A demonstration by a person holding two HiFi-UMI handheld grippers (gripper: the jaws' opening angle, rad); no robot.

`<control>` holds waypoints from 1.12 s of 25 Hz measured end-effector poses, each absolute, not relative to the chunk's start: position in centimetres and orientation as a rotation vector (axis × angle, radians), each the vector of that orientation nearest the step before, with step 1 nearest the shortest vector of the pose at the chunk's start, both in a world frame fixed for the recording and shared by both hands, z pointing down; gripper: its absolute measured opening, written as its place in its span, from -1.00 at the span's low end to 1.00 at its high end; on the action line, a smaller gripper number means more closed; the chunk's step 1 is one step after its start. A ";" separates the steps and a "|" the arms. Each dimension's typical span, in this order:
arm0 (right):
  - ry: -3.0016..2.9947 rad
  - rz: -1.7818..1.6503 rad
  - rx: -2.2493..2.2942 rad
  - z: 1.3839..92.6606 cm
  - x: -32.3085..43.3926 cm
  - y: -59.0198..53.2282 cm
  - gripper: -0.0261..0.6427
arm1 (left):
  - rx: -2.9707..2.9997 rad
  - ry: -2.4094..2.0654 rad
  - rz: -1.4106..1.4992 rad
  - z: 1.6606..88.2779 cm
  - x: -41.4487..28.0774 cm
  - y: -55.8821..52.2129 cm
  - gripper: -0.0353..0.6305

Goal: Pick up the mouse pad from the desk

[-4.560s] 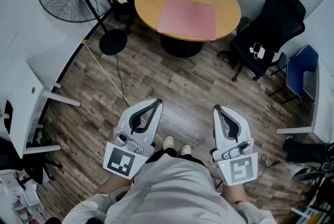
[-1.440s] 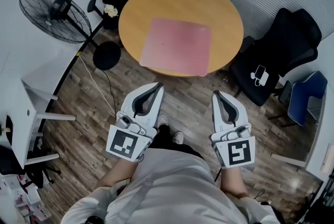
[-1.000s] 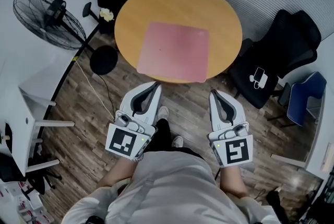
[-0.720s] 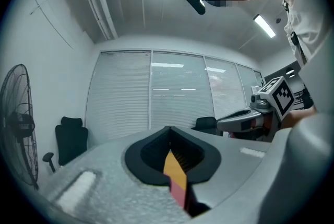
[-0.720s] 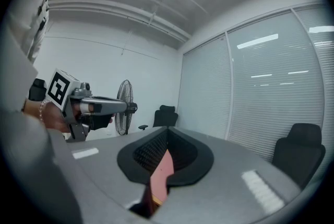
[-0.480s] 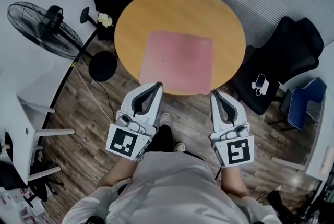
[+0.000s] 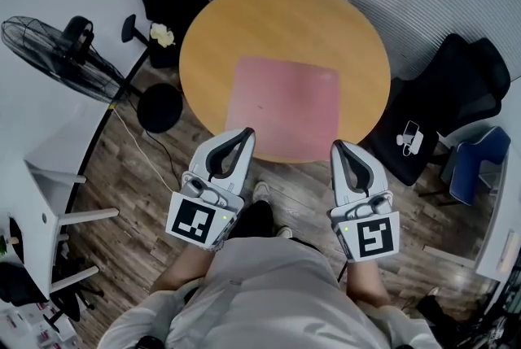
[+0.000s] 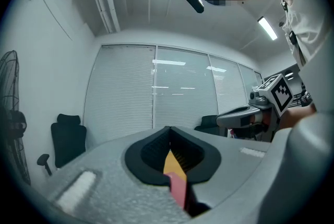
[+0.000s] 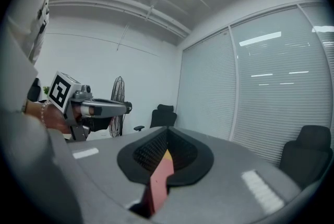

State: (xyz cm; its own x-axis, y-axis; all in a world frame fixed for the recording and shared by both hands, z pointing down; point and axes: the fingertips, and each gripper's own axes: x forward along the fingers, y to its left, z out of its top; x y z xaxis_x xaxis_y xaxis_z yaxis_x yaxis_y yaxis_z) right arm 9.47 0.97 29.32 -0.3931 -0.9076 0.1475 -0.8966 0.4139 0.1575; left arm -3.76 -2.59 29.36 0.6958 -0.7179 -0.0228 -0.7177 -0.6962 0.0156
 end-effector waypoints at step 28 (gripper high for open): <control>-2.452 -0.083 1.596 31.3 7.0 -11.7 -0.91 | 2.879 -1.162 -0.032 31.9 -5.8 -15.2 -0.88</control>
State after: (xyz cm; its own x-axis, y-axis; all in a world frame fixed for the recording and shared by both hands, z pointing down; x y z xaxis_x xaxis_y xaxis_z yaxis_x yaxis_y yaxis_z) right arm 6.95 -11.68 31.33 -0.3889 -0.9093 0.1479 -0.8972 0.4103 0.1632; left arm -5.84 -15.15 31.93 0.7196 -0.6943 -0.0056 -0.6936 -0.7192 0.0415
